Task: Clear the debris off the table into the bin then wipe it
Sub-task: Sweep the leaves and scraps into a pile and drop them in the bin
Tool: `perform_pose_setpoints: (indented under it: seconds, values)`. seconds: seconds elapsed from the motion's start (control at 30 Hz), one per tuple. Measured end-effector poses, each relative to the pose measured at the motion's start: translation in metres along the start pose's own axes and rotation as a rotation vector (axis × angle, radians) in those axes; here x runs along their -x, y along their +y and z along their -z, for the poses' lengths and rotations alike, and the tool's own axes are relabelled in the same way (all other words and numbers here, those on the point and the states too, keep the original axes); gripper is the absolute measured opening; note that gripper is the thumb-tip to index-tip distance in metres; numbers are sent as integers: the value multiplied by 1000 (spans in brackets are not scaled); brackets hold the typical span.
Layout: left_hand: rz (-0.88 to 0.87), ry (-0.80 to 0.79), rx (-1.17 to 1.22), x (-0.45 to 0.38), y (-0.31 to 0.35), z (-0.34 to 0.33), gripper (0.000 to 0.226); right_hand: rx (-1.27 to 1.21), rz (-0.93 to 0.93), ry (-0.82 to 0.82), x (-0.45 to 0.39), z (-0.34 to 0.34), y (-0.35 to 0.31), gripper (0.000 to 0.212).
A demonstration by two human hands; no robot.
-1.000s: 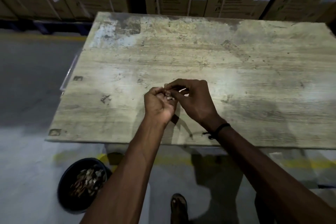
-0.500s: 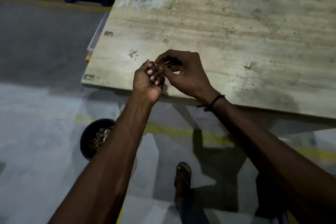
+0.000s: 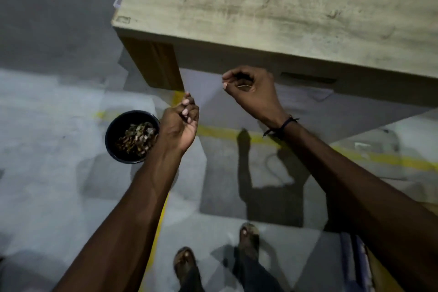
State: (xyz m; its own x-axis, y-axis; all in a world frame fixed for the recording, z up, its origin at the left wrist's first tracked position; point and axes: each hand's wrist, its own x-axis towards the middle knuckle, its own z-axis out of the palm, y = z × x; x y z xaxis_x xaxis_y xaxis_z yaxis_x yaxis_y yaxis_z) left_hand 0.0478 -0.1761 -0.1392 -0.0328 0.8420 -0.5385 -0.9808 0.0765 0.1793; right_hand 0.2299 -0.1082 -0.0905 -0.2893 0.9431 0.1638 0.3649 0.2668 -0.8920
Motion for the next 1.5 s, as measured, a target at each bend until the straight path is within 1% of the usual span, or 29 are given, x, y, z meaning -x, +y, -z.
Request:
perform_pose_setpoints:
  seconds: [0.07,0.13,0.23,0.33,0.37,0.47,0.6,0.73,0.83,0.87,0.97,1.07,1.17,1.27,1.33,1.43,1.47,1.5]
  values:
    - [-4,5,-74,-5,-6,36,23,-11,-48,-12,12,-8,28,10]
    - [10,31,-100,-18,-16,77,18,3,-92,-31,25,-19,68,10]
    - [23,74,-102,-46,-38,131,12,12,-127,-40,43,-35,139,12]
    - [23,107,-115,-82,-70,190,6,-6,-183,-2,61,-51,222,15]
    - [31,124,-119,-95,-80,209,7,18,-192,12,67,-56,251,15]
    - [36,166,-149,-135,-106,262,23,180,-165,45,85,-72,339,12]
    - [57,166,-155,-198,-133,327,33,218,-163,-33,94,-105,441,13]
    - [57,156,-167,-259,-151,381,27,239,-237,-78,92,-147,523,19]
    - [41,123,-151,-297,-164,413,13,265,-271,-81,93,-170,581,23]
    - [33,112,-147,-308,-167,422,12,277,-274,-82,92,-175,597,24]
    - [28,81,-136,-337,-174,443,13,289,-275,-78,92,-181,631,26]
    - [24,49,-139,-360,-178,459,12,304,-214,-71,91,-185,654,28]
    - [6,7,-137,-371,-181,467,13,346,-144,-99,91,-189,669,26]
    - [-5,-21,-85,-377,-183,469,14,432,-73,-145,95,-191,679,24]
    - [0,-21,-81,-383,-184,473,19,443,-64,-148,100,-190,684,23]
    - [22,-16,-83,-392,-184,475,33,429,-60,-134,100,-188,681,7]
    - [32,-16,-93,-393,-184,476,39,433,-71,-142,99,-187,678,5]
    - [41,-19,-111,-392,-186,475,45,438,-89,-154,99,-187,673,11]
